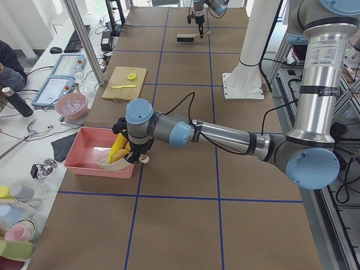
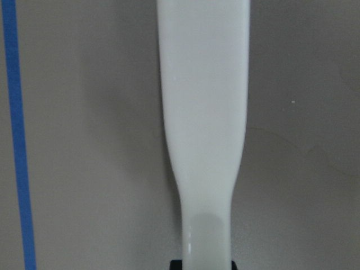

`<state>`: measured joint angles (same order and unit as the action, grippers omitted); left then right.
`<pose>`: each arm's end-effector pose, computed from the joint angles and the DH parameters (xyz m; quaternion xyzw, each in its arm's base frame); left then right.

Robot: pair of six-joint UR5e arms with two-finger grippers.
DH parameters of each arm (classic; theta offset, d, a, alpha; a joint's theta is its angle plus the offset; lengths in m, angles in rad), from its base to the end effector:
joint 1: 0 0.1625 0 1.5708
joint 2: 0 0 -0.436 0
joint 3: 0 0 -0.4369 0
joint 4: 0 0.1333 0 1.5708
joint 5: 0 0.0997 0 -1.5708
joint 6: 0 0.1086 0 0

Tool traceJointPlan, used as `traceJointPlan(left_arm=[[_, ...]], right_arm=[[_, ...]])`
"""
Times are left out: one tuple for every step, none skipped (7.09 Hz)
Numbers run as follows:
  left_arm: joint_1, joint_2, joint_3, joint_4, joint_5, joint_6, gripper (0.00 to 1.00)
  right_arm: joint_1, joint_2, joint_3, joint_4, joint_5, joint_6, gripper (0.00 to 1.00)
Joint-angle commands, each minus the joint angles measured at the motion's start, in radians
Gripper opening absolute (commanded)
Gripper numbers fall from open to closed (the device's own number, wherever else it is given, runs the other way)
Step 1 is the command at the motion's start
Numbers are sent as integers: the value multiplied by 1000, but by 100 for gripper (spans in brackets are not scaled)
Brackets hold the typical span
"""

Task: Sweep and dump trash into bin
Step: 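Tilt the dustpan to dump the food into the pink bin with the left gripper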

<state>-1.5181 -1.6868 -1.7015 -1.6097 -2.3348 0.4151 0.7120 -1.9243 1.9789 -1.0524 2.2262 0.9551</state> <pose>-0.0269 -0.5941 0.5360 0.1964 0.3391 0.2645 0.8812 -0.2709 -0.3224 0.5660 -0.0783 -0.4010 -0.0471 0.9115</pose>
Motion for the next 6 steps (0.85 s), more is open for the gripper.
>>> traceJointPlan(left_arm=[[1, -86, 8, 140, 53, 22, 0], [3, -114, 13, 198, 84, 55, 0], [3, -119, 17, 208, 86, 65, 0], [0, -120, 17, 208, 86, 71, 0], [-16, -120, 2, 212, 84, 76, 0], [-64, -138, -18, 227, 74, 92, 0]], right_arm=[[-2, -1, -8, 0, 35, -1, 0], [-2, -1, -12, 0, 33, -1, 0], [-3, -1, -14, 0, 32, 1, 0], [-5, 2, -21, 0, 32, 1, 0], [-6, 8, -32, 0, 30, 1, 5], [-8, 10, -34, 2, 29, 2, 59]])
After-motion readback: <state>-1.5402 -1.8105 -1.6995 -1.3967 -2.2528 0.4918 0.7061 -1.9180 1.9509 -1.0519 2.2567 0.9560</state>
